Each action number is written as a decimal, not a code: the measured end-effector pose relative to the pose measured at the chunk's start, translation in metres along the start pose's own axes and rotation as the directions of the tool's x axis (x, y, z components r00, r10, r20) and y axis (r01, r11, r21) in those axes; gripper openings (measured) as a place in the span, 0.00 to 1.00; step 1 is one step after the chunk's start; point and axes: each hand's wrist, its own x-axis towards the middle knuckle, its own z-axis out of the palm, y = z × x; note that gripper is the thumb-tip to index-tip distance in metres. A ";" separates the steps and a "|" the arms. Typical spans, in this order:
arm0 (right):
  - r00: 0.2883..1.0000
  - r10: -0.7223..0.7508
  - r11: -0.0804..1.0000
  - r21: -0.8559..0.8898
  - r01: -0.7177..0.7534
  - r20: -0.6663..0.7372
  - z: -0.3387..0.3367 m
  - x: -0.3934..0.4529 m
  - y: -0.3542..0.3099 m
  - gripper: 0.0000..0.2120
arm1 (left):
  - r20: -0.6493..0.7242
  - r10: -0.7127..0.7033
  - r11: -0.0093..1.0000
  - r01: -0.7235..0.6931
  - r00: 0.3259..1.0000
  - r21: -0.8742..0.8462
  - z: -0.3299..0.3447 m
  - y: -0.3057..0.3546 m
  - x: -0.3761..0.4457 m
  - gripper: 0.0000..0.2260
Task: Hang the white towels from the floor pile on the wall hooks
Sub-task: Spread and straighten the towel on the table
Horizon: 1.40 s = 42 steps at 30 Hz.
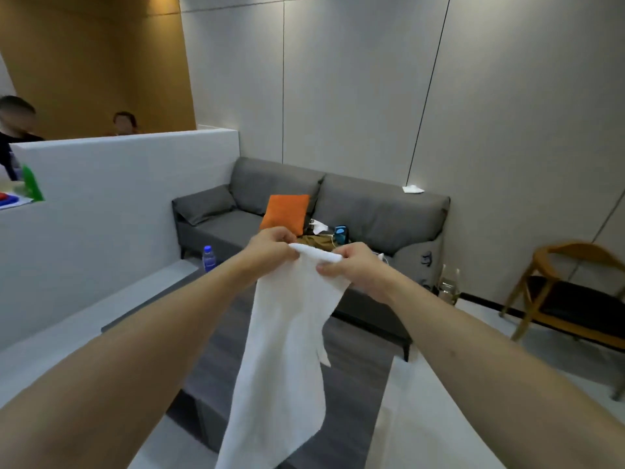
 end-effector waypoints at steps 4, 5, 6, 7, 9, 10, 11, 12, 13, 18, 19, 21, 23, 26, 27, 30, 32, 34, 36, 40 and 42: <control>0.996 -0.085 0.991 0.103 0.087 -0.024 -0.022 0.059 -0.021 0.06 | 0.311 0.089 0.996 -0.079 0.946 -0.044 0.010 0.008 0.053 0.13; 0.995 -0.100 0.991 0.089 0.101 -0.022 -0.022 0.073 -0.026 0.09 | 0.297 0.100 0.994 -0.085 0.950 -0.063 0.012 0.008 0.064 0.12; 0.993 -0.115 0.989 0.088 0.118 -0.034 -0.022 0.086 -0.027 0.11 | 0.261 0.100 0.993 -0.082 0.960 -0.081 0.012 0.006 0.074 0.10; 0.991 -0.123 0.987 0.102 0.128 -0.056 -0.021 0.099 -0.026 0.13 | 0.222 0.093 0.992 -0.072 0.971 -0.101 0.010 0.005 0.083 0.08; 0.995 -0.091 0.988 0.119 0.095 -0.038 -0.019 0.122 -0.021 0.18 | 0.159 0.061 0.989 -0.038 0.985 -0.144 0.002 -0.003 0.100 0.07; 0.998 -0.055 0.993 0.105 0.052 0.031 -0.019 0.132 -0.015 0.19 | 0.128 0.043 0.987 -0.022 0.991 -0.160 -0.004 -0.007 0.107 0.07; 0.992 -0.016 0.996 0.092 0.005 0.125 -0.017 0.141 -0.009 0.16 | 0.089 0.024 0.985 -0.008 0.996 -0.172 -0.010 -0.011 0.113 0.08; 0.980 0.010 0.997 0.079 -0.026 0.199 -0.014 0.150 -0.002 0.13 | 0.044 0.006 0.983 0.002 0.999 -0.183 -0.015 -0.016 0.119 0.08; 0.973 0.020 0.996 0.083 -0.041 0.231 -0.009 0.159 0.004 0.10 | 0.002 -0.011 0.981 0.012 1.000 -0.196 -0.021 -0.021 0.124 0.09; 0.982 -0.084 0.996 0.048 0.077 0.171 0.015 0.209 0.002 0.09 | -0.054 -0.056 0.984 0.046 0.997 -0.171 -0.044 -0.034 0.141 0.12; 0.974 -0.110 0.994 0.031 0.106 0.196 0.018 0.218 -0.001 0.10 | -0.071 -0.065 0.988 0.054 0.995 -0.147 -0.047 -0.034 0.144 0.11; 0.949 -0.156 0.987 0.015 0.158 0.273 0.022 0.235 -0.004 0.10 | -0.152 -0.081 0.995 0.070 0.985 -0.074 -0.054 -0.034 0.150 0.07; 0.912 -0.209 0.975 0.002 0.222 0.353 0.019 0.251 -0.006 0.14 | -0.279 -0.101 0.994 0.110 0.955 0.018 -0.062 -0.035 0.155 0.05; 0.843 -0.242 0.949 -0.063 0.308 0.480 0.008 0.277 -0.011 0.21 | -0.429 -0.122 0.970 0.199 0.895 0.139 -0.072 -0.033 0.154 0.05; 0.816 -0.259 0.927 -0.104 0.360 0.518 0.004 0.285 -0.013 0.22 | -0.469 -0.133 0.958 0.234 0.873 0.164 -0.074 -0.031 0.153 0.05; 0.764 -0.295 0.856 -0.197 0.479 0.575 -0.006 0.307 -0.018 0.17 | -0.606 -0.127 0.924 0.316 0.785 0.215 -0.082 -0.026 0.146 0.04; 0.759 -0.315 0.832 -0.219 0.510 0.570 -0.014 0.320 -0.020 0.20 | -0.674 -0.106 0.904 0.354 0.731 0.241 -0.090 -0.025 0.136 0.03; 0.766 -0.336 0.823 -0.224 0.522 0.548 -0.021 0.333 -0.022 0.20 | -0.687 -0.105 0.861 0.412 0.719 0.299 -0.099 -0.025 0.124 0.03; 0.765 -0.367 0.813 -0.216 0.540 0.530 -0.022 0.345 -0.027 0.17 | -0.662 -0.113 0.760 0.494 0.741 0.422 -0.110 -0.029 0.112 0.02; 0.772 -0.403 0.811 -0.199 0.550 0.492 -0.007 0.370 -0.039 0.16 | -0.724 -0.083 0.592 0.619 0.685 0.517 -0.139 -0.045 0.102 0.05; 0.782 -0.405 0.807 -0.215 0.549 0.474 0.010 0.384 -0.046 0.21 | -0.777 -0.053 0.549 0.669 0.627 0.502 -0.156 -0.055 0.102 0.06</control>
